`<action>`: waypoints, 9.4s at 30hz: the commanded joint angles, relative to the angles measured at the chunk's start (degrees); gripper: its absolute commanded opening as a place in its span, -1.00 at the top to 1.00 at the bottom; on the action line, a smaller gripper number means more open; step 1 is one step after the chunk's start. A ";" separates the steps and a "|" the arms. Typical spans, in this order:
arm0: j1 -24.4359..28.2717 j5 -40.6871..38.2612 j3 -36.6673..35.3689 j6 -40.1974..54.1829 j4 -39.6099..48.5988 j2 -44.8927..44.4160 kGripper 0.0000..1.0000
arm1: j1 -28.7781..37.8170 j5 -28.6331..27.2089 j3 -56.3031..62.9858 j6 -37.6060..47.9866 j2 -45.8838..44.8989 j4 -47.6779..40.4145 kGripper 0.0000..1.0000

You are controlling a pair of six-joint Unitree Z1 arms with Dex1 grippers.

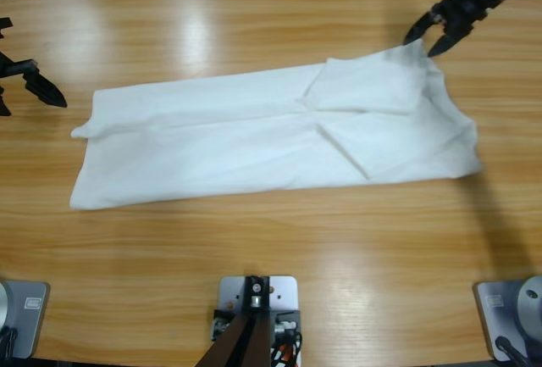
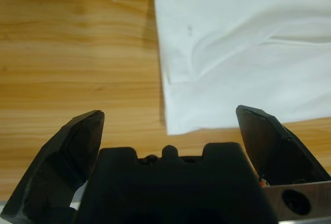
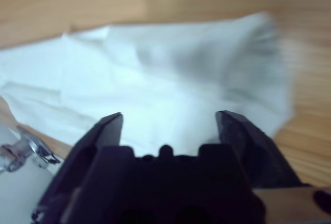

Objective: Fold clothes

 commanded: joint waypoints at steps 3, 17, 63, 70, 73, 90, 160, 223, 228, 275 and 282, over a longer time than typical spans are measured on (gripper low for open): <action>-1.01 -1.19 4.63 -0.72 -3.82 -0.06 -1.00 | 13.71 -0.38 -2.60 5.48 -2.68 -0.40 -1.00; 0.01 -1.36 5.96 -1.06 -7.74 0.89 -1.00 | 25.93 2.89 -15.66 7.54 6.16 2.78 -1.00; 1.31 -1.28 7.32 -0.90 -8.95 1.47 -1.00 | 29.11 3.13 -14.71 4.57 15.83 1.85 -1.00; 1.47 -1.28 7.33 -0.88 -8.95 1.40 -1.00 | 29.14 2.96 -12.56 4.89 13.95 2.49 -1.00; 1.52 -1.28 7.33 -0.88 -8.97 1.38 -1.00 | 29.30 2.82 -10.86 5.36 12.38 2.43 -1.00; 1.56 -1.28 7.51 -0.65 -9.04 1.14 -1.00 | 33.57 1.11 -6.87 10.48 6.98 2.40 -1.00; -2.62 -9.94 14.30 -2.27 -17.11 -2.61 -1.00 | 43.96 -7.41 -51.34 16.59 13.93 19.04 -1.00; -10.09 -25.45 18.11 0.24 -34.99 12.30 -1.00 | 36.14 -17.34 -22.88 11.23 -4.32 18.69 -1.00; -10.04 -25.45 18.32 0.44 -35.58 13.93 -1.00 | 36.14 -17.92 -21.88 11.23 -5.28 18.69 -1.00; 10.23 -20.08 33.88 -9.28 -44.44 -5.16 -1.00 | 25.68 -6.06 26.79 12.64 -33.06 -7.27 -1.00; 9.96 -23.65 32.74 -9.14 -43.23 1.31 -1.00 | 24.13 -5.06 26.69 12.16 -32.71 -7.31 -1.00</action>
